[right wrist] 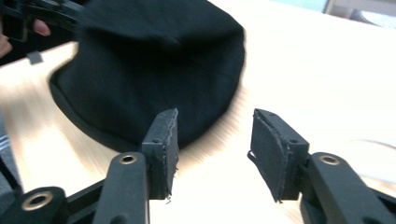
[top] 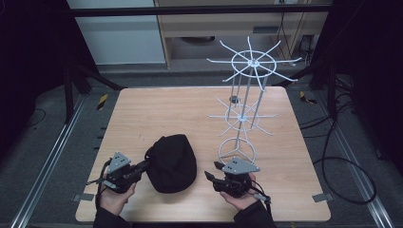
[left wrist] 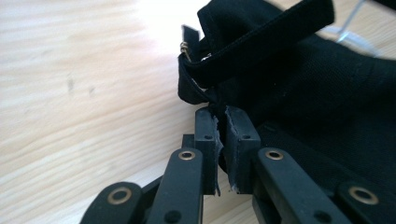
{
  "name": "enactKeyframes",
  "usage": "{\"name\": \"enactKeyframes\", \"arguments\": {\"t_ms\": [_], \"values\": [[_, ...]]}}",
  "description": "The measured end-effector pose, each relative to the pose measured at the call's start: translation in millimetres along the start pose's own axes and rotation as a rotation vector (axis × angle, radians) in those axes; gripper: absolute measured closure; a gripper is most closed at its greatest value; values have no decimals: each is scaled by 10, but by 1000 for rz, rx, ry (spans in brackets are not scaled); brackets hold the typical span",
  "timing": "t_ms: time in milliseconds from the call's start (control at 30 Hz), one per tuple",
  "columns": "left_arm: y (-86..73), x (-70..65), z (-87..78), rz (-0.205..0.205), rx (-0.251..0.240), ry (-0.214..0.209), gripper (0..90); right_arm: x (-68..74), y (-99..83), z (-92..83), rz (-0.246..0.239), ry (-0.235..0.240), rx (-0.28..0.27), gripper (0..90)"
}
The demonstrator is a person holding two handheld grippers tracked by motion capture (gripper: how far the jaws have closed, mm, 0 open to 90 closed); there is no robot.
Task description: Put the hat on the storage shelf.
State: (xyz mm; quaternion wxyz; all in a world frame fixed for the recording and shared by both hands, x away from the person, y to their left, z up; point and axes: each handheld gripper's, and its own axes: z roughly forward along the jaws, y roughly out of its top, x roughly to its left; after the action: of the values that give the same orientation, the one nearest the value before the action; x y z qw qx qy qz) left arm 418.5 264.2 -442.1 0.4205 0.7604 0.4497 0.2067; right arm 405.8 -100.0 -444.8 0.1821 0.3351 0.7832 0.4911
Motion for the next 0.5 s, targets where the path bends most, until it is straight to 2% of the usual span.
{"name": "enactKeyframes", "arguments": {"t_ms": [200,367,433,500], "values": [[-86,217,118,-10,76,60,830,-135,-129,-38,36,-42,40,462],[-141,242,232,42,145,118,808,-209,-190,-74,50,-87,57,445],[-161,236,268,64,161,139,801,-235,-209,-89,50,-103,61,429],[-174,236,282,70,171,155,776,-262,-226,-106,50,-117,62,422]]}}
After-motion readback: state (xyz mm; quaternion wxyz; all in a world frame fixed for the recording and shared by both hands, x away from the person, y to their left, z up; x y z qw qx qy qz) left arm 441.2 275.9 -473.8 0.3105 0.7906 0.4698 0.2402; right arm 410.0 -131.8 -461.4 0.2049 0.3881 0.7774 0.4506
